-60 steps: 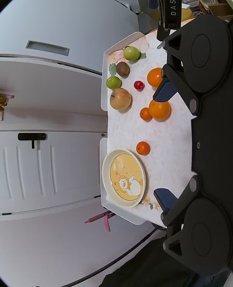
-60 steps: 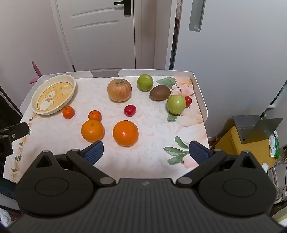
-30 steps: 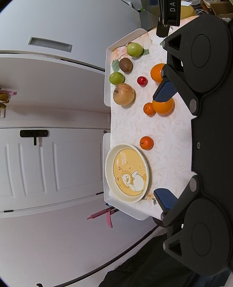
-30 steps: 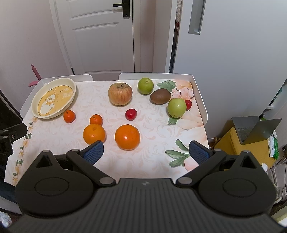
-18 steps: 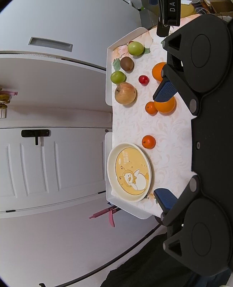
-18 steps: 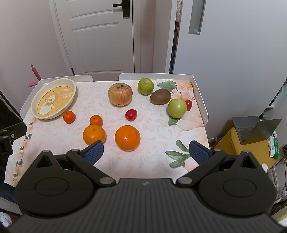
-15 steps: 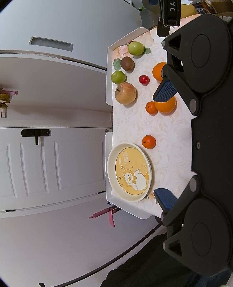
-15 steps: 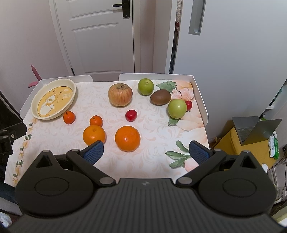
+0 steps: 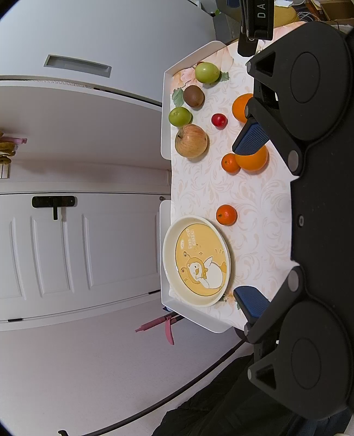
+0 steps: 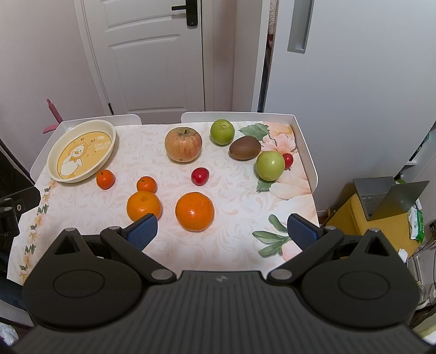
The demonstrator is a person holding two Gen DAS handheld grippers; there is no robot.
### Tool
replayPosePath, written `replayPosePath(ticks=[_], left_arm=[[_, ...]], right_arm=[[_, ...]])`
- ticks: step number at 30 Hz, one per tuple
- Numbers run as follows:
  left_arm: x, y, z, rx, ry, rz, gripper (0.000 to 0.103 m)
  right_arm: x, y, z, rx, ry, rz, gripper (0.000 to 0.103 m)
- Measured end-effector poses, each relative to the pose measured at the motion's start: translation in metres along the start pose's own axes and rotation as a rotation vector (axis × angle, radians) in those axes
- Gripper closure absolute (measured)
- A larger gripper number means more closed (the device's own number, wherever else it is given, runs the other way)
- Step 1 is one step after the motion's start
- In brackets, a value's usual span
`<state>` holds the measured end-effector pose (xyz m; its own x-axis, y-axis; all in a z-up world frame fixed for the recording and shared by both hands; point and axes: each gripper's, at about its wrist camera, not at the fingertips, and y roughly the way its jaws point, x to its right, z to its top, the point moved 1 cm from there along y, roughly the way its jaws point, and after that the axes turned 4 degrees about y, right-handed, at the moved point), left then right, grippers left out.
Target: Organize fruits
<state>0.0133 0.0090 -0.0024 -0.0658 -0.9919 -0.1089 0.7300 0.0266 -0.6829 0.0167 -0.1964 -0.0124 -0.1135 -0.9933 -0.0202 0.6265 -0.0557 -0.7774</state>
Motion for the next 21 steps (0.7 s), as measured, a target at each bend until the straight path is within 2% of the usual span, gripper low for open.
replayPosePath(ticks=[21], left_arm=[[-0.005, 0.0039, 0.0053, 0.002, 0.008, -0.006, 0.0]], right_arm=[[-0.002, -0.0008, 0.0035, 0.001, 0.003, -0.001, 0.0]])
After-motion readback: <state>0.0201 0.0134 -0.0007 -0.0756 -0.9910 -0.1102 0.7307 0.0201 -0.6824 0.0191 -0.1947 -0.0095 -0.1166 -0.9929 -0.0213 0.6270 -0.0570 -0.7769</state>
